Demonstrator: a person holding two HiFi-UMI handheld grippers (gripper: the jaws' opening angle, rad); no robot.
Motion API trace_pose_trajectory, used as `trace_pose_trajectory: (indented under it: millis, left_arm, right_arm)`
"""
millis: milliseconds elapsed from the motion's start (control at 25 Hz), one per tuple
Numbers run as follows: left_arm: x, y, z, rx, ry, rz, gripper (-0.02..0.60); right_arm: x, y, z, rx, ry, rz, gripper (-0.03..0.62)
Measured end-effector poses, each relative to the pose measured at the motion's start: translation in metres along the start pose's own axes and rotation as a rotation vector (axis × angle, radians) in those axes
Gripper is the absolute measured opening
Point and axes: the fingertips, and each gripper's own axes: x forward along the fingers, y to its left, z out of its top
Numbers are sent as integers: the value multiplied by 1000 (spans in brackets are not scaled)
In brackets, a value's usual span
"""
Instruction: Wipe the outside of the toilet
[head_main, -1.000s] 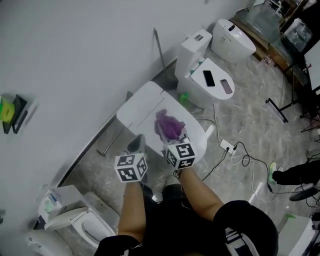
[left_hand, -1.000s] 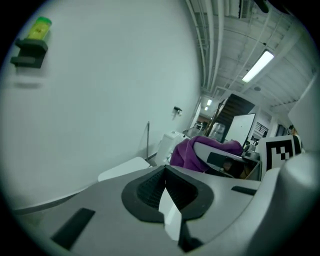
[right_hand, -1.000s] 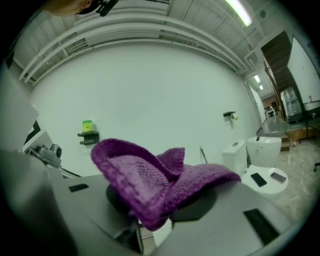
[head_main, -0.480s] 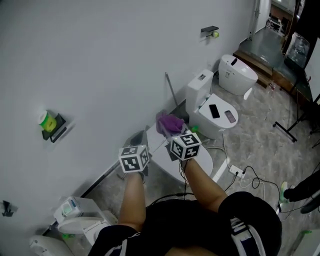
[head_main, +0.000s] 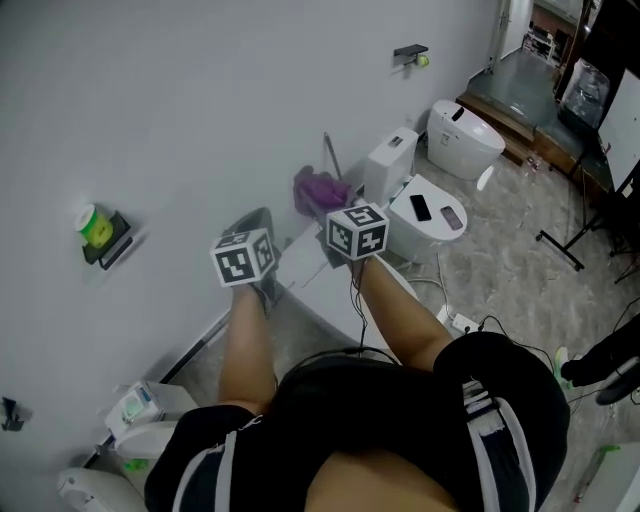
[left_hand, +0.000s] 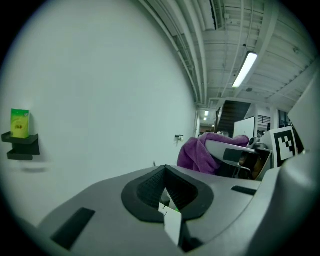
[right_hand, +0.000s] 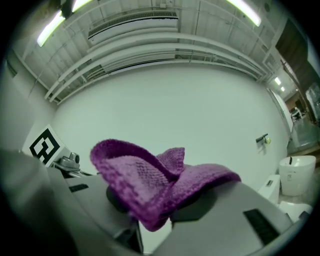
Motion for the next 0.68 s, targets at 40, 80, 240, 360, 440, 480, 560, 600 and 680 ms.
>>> trace_pose_trajectory:
  millis: [40,80,240,360,440,480,560,600,680]
  left_arm:
    - [0,2,0,2,-1,-1,9]
    - [0,4,-1,3,2,-5,9]
    - [2,3,-3,18,5,-24,9]
    - [2,1,-2,26,-1,-38,9]
    - [-1,1,-3,30,-2,-47,9]
    - [-2,1,-3,31,-4,-51,9]
    - [-3,3,-2,33,-11,-55,9]
    - [-3,5,0,34,-15,-57,9]
    - [-4,9,2,38,-21,-58,9]
  right_arm:
    - [2,3,2,-11,-6,3,126]
    - [2,6,2,-17,-10,5,126]
    - [4,12,1,-42,-15,9,126]
    - [4,18,1,-50,-17,15,126]
    - [3,25,-1,-61,-16,19,126]
    - [4,27,-1,-68,-15,22,126]
    - [6,31,-2,-77,-15,29,126]
    - [9,32,-1,-79,-15,32,126]
    - [13,35,0,-82,-17,38,126]
